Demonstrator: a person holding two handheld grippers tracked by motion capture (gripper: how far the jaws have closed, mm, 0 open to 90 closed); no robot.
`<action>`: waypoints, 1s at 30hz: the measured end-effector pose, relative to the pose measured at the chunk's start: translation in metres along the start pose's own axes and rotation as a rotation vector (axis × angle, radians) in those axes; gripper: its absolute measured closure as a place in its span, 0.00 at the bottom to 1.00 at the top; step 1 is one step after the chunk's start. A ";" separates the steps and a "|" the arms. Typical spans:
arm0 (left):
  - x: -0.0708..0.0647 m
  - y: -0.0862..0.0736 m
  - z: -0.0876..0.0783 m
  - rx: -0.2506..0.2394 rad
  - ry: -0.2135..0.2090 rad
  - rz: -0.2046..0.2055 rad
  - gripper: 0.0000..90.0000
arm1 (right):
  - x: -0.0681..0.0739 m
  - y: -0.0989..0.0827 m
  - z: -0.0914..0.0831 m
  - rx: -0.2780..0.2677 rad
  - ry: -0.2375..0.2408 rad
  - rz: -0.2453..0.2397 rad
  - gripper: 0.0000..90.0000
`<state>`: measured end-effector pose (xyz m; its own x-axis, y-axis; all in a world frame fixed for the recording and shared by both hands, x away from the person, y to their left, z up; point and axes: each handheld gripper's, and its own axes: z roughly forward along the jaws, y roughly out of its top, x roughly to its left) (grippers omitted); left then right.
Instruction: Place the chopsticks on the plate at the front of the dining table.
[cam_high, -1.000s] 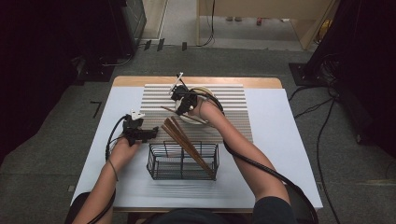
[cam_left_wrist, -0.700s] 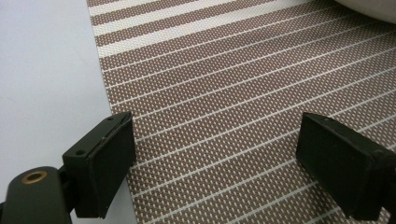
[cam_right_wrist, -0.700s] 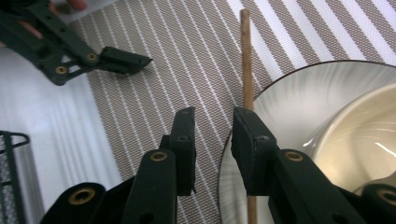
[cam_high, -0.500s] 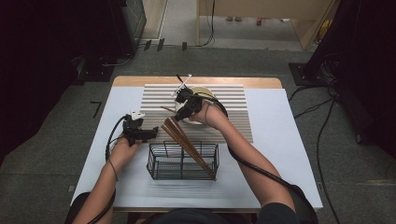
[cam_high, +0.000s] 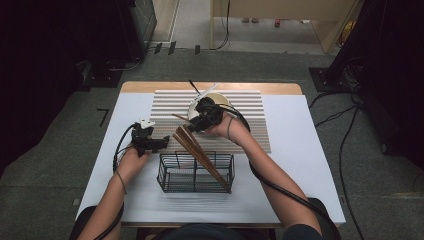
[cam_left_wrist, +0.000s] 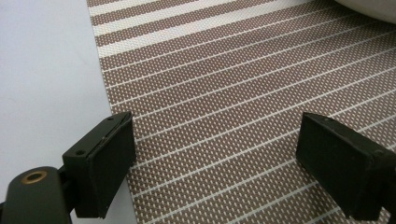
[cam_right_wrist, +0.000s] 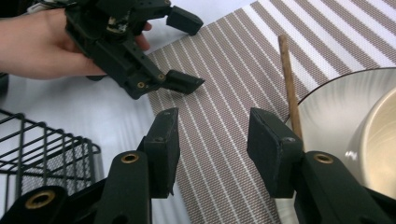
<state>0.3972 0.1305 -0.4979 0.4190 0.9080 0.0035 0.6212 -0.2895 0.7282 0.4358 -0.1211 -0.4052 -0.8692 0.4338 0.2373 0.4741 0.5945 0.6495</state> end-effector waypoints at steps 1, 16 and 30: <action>0.000 0.000 0.000 0.000 0.000 0.000 0.14 | 0.001 -0.001 -0.001 -0.001 0.001 0.005 0.61; 0.000 0.000 0.000 0.000 0.000 0.000 0.14 | 0.008 -0.017 -0.015 -0.013 -0.029 0.007 0.52; 0.000 0.000 0.000 0.001 0.000 0.001 0.14 | 0.019 -0.031 -0.027 -0.060 -0.035 0.001 0.52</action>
<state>0.3970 0.1305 -0.4979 0.4197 0.9076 0.0042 0.6212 -0.2906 0.7277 0.4009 -0.1493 -0.4011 -0.8628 0.4584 0.2134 0.4647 0.5527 0.6918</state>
